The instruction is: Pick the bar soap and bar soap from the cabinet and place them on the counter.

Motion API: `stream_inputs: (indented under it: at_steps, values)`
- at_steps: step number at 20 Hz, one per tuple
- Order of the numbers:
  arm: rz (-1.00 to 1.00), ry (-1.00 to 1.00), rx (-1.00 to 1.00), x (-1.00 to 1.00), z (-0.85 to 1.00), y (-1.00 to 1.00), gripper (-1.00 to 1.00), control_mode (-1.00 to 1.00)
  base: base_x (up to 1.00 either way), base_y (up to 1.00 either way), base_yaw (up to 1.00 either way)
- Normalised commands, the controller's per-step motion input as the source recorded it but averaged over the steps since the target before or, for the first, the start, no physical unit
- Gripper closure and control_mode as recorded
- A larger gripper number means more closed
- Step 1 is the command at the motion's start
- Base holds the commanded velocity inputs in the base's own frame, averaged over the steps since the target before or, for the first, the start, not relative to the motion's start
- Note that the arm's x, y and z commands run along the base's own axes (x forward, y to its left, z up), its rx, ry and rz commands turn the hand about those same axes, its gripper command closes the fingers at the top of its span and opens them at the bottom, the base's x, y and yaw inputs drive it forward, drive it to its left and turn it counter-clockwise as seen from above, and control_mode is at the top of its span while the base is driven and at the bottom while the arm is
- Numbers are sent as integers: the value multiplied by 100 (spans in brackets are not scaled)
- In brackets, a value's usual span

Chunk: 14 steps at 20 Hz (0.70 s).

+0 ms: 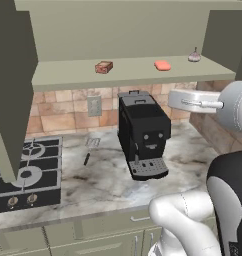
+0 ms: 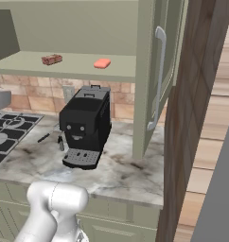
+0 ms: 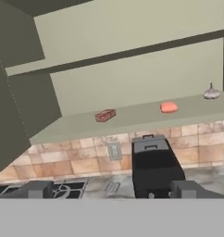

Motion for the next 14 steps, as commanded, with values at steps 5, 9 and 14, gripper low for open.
stream_inputs:
  at_steps: [5, 9, 14]
  values:
    - [0, -5, 4, 34, 1, 0, -100, -100, 0, 0, 0]
    - [0, -7, 5, 21, 23, 0, -100, -100, 0, 0, 0]
    - [1, -1, 6, 19, 26, 0, -100, -100, 0, 0, 0]
